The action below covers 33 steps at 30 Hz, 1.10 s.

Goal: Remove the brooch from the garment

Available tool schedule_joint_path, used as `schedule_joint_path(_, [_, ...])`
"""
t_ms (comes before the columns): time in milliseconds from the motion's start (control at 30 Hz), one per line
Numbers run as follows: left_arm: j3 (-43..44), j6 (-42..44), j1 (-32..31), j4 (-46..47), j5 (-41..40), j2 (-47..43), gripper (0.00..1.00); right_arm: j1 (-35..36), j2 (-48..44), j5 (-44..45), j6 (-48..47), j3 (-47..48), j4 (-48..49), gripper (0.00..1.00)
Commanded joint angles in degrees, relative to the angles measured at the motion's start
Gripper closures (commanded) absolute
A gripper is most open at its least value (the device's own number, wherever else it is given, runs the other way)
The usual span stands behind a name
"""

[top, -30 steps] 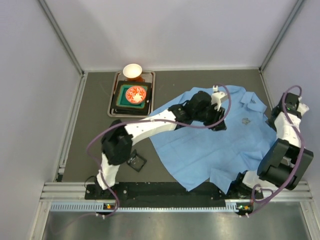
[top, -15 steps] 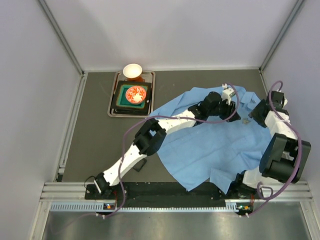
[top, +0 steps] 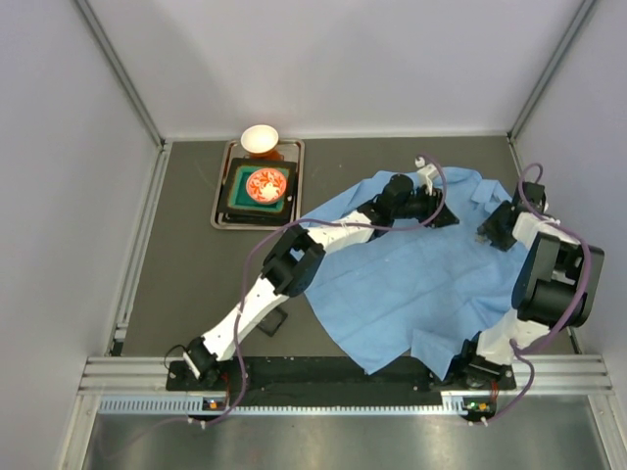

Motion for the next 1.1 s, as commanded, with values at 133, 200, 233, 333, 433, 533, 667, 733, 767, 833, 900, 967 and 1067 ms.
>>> schedule_joint_path(133, [1.7,2.9,-1.1,-2.0,2.9,-1.1,0.67,0.5,3.9,3.6,0.6,3.7,2.9,0.50])
schedule_joint_path(200, [0.8,5.6,-1.4,-3.8,2.2,-2.3,0.67,0.5,4.8,3.1,0.1,5.2,2.5,0.50])
schedule_joint_path(233, [-0.1,7.4,-1.7,-4.3,1.5,-2.6,0.67,0.5,5.8,2.8,-0.4,5.8,2.4,0.50])
schedule_joint_path(333, [-0.9,8.9,-1.9,-5.3,0.7,-3.6,0.66,0.6,7.3,1.5,0.0,5.8,2.4,0.52])
schedule_joint_path(433, [-1.1,9.3,-2.0,-5.6,0.6,-3.8,0.66,1.9,8.0,-0.7,0.3,5.9,2.4,0.54])
schedule_joint_path(533, [-1.1,10.5,-2.1,-6.5,0.3,-3.9,0.66,2.8,7.9,-1.9,0.7,5.6,2.3,0.58])
schedule_joint_path(667, [-1.0,12.6,-2.1,-8.1,-1.3,-4.1,0.66,3.4,7.0,-4.5,1.6,4.5,2.5,0.63])
schedule_joint_path(733, [-1.0,13.9,-2.1,-8.6,-1.9,-4.2,0.65,3.4,6.9,-5.9,2.0,3.9,2.6,0.63])
schedule_joint_path(767, [-1.0,14.3,-2.1,-9.0,-2.2,-4.3,0.65,3.4,6.8,-6.5,2.1,3.9,2.5,0.64])
schedule_joint_path(833, [-1.0,15.2,-2.1,-9.3,-2.8,-4.3,0.65,3.4,6.2,-6.6,2.2,3.6,2.6,0.62])
schedule_joint_path(900, [-0.9,15.6,-2.1,-9.4,-3.0,-4.1,0.65,3.4,5.3,-6.1,1.7,3.3,2.5,0.62])
schedule_joint_path(967, [-0.8,16.1,-2.1,-9.7,-3.4,-4.3,0.65,3.4,5.2,-7.8,1.8,3.1,2.6,0.62])
schedule_joint_path(1067, [-0.9,17.1,-2.1,-10.7,-4.0,-5.3,0.65,3.4,5.8,-11.4,2.8,3.1,3.0,0.62])
